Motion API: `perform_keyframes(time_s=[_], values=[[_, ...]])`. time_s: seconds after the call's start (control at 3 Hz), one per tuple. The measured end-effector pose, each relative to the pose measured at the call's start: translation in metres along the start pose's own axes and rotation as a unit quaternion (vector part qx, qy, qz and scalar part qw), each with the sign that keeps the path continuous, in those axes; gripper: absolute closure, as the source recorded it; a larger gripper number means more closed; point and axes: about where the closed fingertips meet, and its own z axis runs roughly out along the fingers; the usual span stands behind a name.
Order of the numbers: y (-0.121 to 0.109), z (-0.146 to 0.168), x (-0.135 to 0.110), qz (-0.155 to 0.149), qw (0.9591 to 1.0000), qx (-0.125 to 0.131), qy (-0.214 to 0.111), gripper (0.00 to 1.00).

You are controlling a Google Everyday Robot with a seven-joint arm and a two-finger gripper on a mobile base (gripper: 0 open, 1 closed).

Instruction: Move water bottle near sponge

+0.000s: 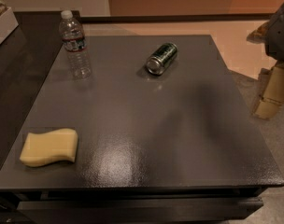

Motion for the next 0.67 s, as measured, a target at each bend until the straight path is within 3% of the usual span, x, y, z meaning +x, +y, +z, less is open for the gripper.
perform_keyframes(time_s=[0.67], values=[[-0.003, 0.006, -0.011, -0.016, 0.9999, 0.000, 0.004, 0.00]])
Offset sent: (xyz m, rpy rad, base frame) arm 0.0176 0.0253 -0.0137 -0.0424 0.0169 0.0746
